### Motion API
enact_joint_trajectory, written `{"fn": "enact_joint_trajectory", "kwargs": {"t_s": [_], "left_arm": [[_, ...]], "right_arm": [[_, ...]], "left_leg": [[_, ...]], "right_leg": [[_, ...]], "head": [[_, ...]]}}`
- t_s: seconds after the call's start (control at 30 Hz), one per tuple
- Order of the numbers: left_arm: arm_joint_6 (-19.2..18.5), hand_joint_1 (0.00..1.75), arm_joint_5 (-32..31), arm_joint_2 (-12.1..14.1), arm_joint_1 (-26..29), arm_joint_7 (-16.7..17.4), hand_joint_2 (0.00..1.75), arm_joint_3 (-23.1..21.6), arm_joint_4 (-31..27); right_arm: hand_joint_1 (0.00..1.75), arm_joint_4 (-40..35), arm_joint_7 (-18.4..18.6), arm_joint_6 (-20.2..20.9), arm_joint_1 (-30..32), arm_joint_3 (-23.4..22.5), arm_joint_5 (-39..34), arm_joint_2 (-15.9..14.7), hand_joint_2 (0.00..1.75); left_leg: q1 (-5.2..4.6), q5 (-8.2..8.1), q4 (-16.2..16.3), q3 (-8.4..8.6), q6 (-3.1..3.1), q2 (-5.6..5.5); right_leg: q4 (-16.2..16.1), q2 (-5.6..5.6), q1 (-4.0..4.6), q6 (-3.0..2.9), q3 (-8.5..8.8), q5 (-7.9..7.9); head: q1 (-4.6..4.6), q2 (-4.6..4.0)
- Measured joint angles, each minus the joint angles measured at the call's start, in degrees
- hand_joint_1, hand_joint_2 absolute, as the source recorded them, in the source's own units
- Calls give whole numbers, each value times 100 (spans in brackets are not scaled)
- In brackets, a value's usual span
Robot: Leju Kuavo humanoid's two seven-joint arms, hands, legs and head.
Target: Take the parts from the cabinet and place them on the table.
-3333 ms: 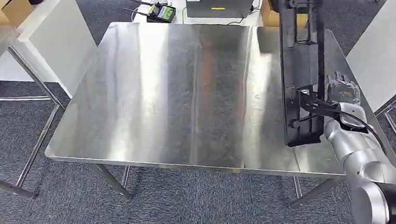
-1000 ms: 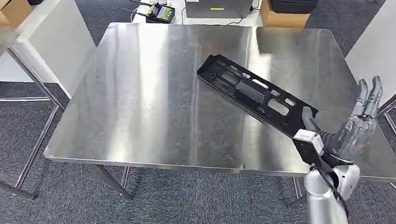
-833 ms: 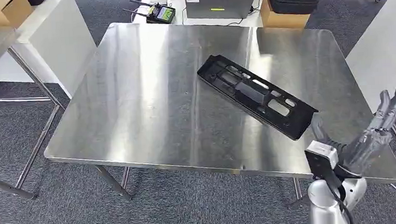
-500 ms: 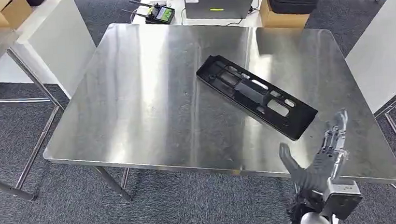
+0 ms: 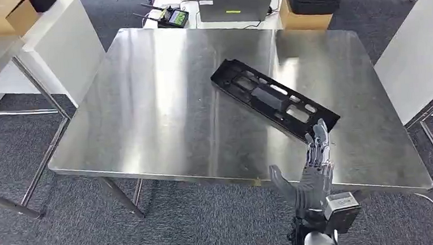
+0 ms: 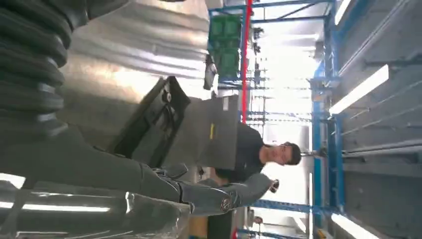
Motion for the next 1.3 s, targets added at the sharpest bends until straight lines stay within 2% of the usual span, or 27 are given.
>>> {"fn": "enact_joint_trajectory", "kwargs": {"t_s": [0.03,0.07,0.1,0.13,0.17,0.2,0.23,0.3,0.37,0.4,0.43,0.53,0.57,0.6,0.67,0.73,0.8,0.87,0.93,1.03,1.07,1.1,1.13,1.2,1.23,1.27,1.3], "left_arm": [[51,0,42,-13,-1,4,0,44,0],[90,0,66,-15,2,17,0,79,0],[129,0,86,-39,8,20,0,108,2],[147,0,123,-66,7,22,0,136,4],[151,0,138,-83,3,20,0,175,4],[151,0,153,-96,4,15,0,197,7],[147,0,158,-105,4,0,0,199,7],[138,0,169,-116,4,-20,0,204,7],[90,0,162,-118,0,-37,0,208,7],[66,0,145,-124,-8,-46,0,208,7],[18,0,129,-127,-17,-53,0,208,7],[-87,0,116,-129,-3,-66,0,206,7],[-100,0,116,-142,4,-66,0,206,7],[-135,0,105,-155,-4,-68,0,206,7],[-205,0,46,-155,-2,-79,0,206,4],[-281,0,-6,-155,9,-85,0,191,2],[-349,0,-54,-155,12,-83,0,182,2],[-393,0,-76,-155,14,-83,0,175,2],[-461,0,-137,-155,14,-81,0,151,2],[-542,0,-253,-151,15,-63,0,77,2],[-559,0,-277,-148,25,-57,0,40,0],[-568,0,-312,-142,26,-52,0,18,-2],[-577,0,-328,-127,27,-48,0,-2,-7],[-596,0,-376,-129,26,-28,0,-43,-7],[-594,0,-395,-129,29,-20,0,-72,-9],[-594,0,-417,-124,28,-9,0,-100,-9],[-594,0,-424,-120,27,0,0,-124,-11]], "right_arm": [[0,35,-4,2,-10,18,-33,0,175],[0,75,-4,0,-36,33,-66,4,175],[0,116,-2,0,-64,48,-87,7,175],[0,149,-4,0,-74,53,-112,11,175],[0,188,-4,0,-78,55,-136,13,175],[0,228,-4,0,-83,55,-162,13,175],[0,273,-4,-2,-90,53,-184,11,175],[0,324,-2,-4,-90,48,-210,9,175],[0,372,-4,-11,-91,44,-236,-4,175],[0,385,-9,-24,-91,39,-247,-9,175],[0,394,-15,-52,-95,28,-256,-15,175],[0,446,-20,-114,-56,13,-256,-24,175],[0,457,-20,-127,-27,0,-256,-31,175],[0,472,-22,-144,-8,-11,-243,-57,175],[0,483,-20,-203,29,-33,-166,-79,175],[0,485,-17,-238,89,-54,-77,-100,175],[0,485,7,-262,160,-90,48,-118,175],[0,485,28,-317,195,-96,166,-127,175],[0,490,161,-489,196,-96,523,-127,175],[0,783,322,-387,202,-105,638,-125,175],[0,985,372,-407,197,-111,708,-120,175],[0,1232,383,-459,140,-111,826,-100,175],[0,1514,393,-507,62,-118,898,-83,175],[0,2108,497,-603,-87,-127,1012,-44,175],[0,2450,595,-711,-193,-131,1124,-44,175],[0,2876,632,-820,-342,-153,1189,-44,175],[0,3338,593,-922,-475,-190,1200,-44,175]], "left_leg": [[1,33,-25,-9,-53,0],[44,1,32,-63,-78,-8],[52,-241,180,-141,-121,-11],[73,-618,540,-260,-163,-7],[92,-958,1011,-402,-208,-8],[110,-1200,1451,-519,-251,-6],[128,-1280,1741,-558,-279,-3],[165,-1132,1551,-279,-300,0],[205,-818,564,455,-306,1],[217,-810,119,816,-297,-9],[195,-805,-67,914,-279,-31],[128,-755,-34,810,-164,-31],[141,-679,-102,775,-61,-5],[138,-609,-109,722,10,34],[105,-507,-108,571,122,49],[87,-388,-103,405,137,69],[81,-278,-94,258,125,73],[79,-177,-88,137,90,72],[33,-88,-52,64,26,69],[51,53,-66,45,-69,86],[47,82,-63,26,-112,73],[97,-79,34,-31,-144,43],[115,-450,284,-105,-178,28],[126,-1122,1103,-314,-246,12],[137,-1264,1484,-393,-274,10],[158,-1226,1724,-403,-293,9],[181,-1039,1712,-307,-308,7]], "right_leg": [[-20,-2,-12,-62,-18,39],[-56,-16,-121,-155,-35,111],[-56,-20,-92,-202,-62,155],[-55,-29,-92,-265,-147,199],[-52,-36,-82,-271,-149,248],[-46,-41,-72,-271,-215,291],[-37,-43,-71,-258,-278,334],[-25,-42,-72,-228,-376,407],[-10,-37,-79,-179,-436,460],[0,-37,-71,-149,-445,478],[32,-38,-22,-123,-497,496],[11,-41,-49,43,-515,608],[30,-33,5,87,-565,614],[178,-31,-42,59,-667,454],[889,-30,-44,-74,-943,-120],[1722,-31,-52,-95,-1154,-508],[1724,-30,-53,23,-954,-361],[913,-31,-51,118,-334,-50],[-142,-32,0,38,434,-109],[-179,-20,69,-36,303,-96],[-202,-26,18,-100,283,-37],[-201,-63,-90,-147,247,30],[-202,-64,-72,-256,179,89],[-197,-69,-49,-297,46,204],[-193,-72,-38,-289,-29,264],[-187,-74,-35,-272,-70,327],[-167,-77,-36,-252,-144,384]], "head": [[13,0],[15,0],[7,0],[-20,0],[-9,0],[-15,0],[-11,0],[-18,0],[-18,0],[-20,2],[-15,0],[-2,0],[-4,0],[-15,0],[46,2],[50,0],[48,0],[46,0],[50,0],[31,0],[24,2],[33,0],[20,0],[4,2],[-7,0],[0,0],[0,0]]}}
